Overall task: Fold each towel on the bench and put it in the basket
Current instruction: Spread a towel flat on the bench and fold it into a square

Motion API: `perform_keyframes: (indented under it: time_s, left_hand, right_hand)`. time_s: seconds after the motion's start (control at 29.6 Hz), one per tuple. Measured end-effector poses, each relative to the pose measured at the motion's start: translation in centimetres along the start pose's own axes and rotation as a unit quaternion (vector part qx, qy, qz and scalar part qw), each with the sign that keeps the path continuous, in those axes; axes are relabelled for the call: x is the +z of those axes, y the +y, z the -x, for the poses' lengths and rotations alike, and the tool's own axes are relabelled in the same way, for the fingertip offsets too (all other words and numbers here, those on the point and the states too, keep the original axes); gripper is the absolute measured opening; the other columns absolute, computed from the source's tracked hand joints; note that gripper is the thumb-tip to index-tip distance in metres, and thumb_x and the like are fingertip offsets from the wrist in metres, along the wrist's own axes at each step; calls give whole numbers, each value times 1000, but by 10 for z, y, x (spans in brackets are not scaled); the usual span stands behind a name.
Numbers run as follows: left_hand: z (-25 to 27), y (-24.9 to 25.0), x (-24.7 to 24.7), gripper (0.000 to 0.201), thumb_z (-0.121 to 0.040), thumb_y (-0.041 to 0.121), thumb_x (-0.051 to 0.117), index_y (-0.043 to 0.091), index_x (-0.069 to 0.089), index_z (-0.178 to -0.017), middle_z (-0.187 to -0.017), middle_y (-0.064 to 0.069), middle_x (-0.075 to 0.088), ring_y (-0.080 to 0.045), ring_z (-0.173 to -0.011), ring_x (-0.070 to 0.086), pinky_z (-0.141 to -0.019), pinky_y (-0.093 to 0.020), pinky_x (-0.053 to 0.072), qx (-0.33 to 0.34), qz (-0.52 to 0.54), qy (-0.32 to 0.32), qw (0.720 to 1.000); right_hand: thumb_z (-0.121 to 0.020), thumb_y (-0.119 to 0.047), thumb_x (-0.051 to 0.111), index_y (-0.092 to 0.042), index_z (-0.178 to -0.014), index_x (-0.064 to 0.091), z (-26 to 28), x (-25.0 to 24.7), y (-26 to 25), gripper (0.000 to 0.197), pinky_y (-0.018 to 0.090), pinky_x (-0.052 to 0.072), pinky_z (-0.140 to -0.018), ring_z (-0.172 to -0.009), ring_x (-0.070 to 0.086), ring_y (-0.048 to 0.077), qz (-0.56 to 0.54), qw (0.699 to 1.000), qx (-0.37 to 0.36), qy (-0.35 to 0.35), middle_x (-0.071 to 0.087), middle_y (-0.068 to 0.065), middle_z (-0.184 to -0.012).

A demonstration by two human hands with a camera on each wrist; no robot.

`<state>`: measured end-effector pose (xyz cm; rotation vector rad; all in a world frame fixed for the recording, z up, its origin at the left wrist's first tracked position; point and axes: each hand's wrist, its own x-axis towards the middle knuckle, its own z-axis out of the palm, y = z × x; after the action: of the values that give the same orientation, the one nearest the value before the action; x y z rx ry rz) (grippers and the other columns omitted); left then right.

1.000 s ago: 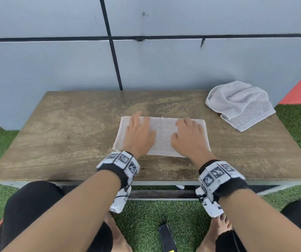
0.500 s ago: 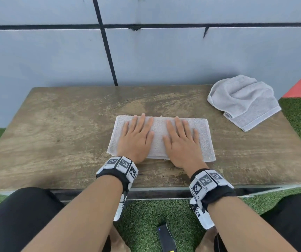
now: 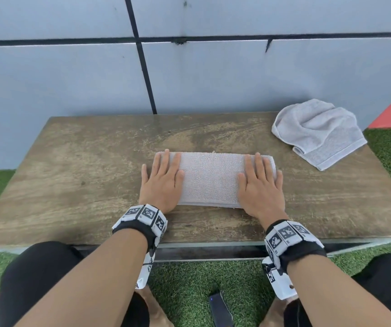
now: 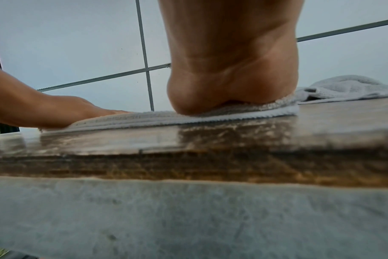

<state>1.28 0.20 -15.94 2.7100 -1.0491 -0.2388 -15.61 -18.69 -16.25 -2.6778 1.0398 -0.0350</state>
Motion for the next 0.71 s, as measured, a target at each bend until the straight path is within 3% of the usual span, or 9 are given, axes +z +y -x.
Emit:
perform_keyframes:
  time_s: [0.1,0.17,0.24,0.3,0.34,0.44,0.54,0.61,0.71]
  left_hand:
    - [0,-1,-1,56,-104,49,5,36,-3,-158,-167,8,-12,-17,-153,-15,-122,-53,-10,-11,1,-6,1000]
    - [-1,0,-1,56,-104,48,6,35,-3,-158,-167,7,-10,-19,-153,-14,-122,-55,-9,-15,-6,-11,1000]
    - [-1,3,-2,57,-104,48,6,34,-4,-158,-167,6,-10,-21,-153,-13,-121,-56,-9,-28,-9,-19,999]
    - [1,7,-5,58,-104,48,6,34,-6,-158,-167,5,-12,-23,-153,-15,-121,-57,-10,-51,-5,-34,998]
    - [4,8,-6,58,-103,48,6,34,-7,-158,-167,4,-14,-25,-153,-16,-121,-57,-11,-66,0,-45,997]
    - [16,9,-14,59,-103,50,8,36,-10,-157,-166,5,-19,-29,-152,-18,-120,-59,-12,-104,20,-79,991]
    - [35,8,-25,67,-100,60,10,34,-10,-158,-166,-1,-17,-34,-152,-13,-118,-62,-10,-131,-10,-112,985]
    - [50,11,-32,76,-97,66,17,27,-1,-159,-166,-9,-5,-37,-152,-4,-117,-63,-4,-149,-39,-114,981]
    - [69,16,-37,75,-89,65,33,16,25,-146,-150,-16,32,-36,-141,24,-114,-60,14,-148,-51,-104,982]
  right_hand:
    - [-105,-45,17,-23,-160,10,4,-5,0,60,50,-3,-123,-155,-2,24,-15,1000,-22,1,1,6,-167]
    - [-102,-43,32,-17,-147,35,18,-12,-3,52,49,18,-119,-139,28,35,-10,996,-71,58,27,16,-150]
    - [-98,-41,48,-19,-126,48,37,-18,-9,36,37,38,-101,-109,43,25,-27,985,-134,102,39,6,-124]
    - [-96,-41,53,-24,-113,47,56,-21,-13,25,30,43,-87,-91,46,15,-36,978,-196,66,43,-5,-107]
    - [-97,-42,52,-25,-110,46,62,-22,-15,22,31,45,-86,-89,47,13,-28,976,-215,36,46,-8,-104]
    - [-98,-32,50,-24,-116,46,67,-24,-12,20,34,48,-91,-98,49,15,-20,976,-215,12,52,-7,-111]
    - [-98,-21,48,-18,-134,44,63,-28,-5,36,35,47,-96,-113,46,20,-22,983,-183,10,46,1,-127]
    - [-100,-21,45,-16,-148,35,60,-28,1,49,39,41,-110,-132,38,26,-13,986,-164,-13,38,6,-145]
    - [-104,-26,38,-14,-159,15,59,-29,4,61,39,15,-124,-152,13,28,-23,991,-117,-65,14,7,-166]
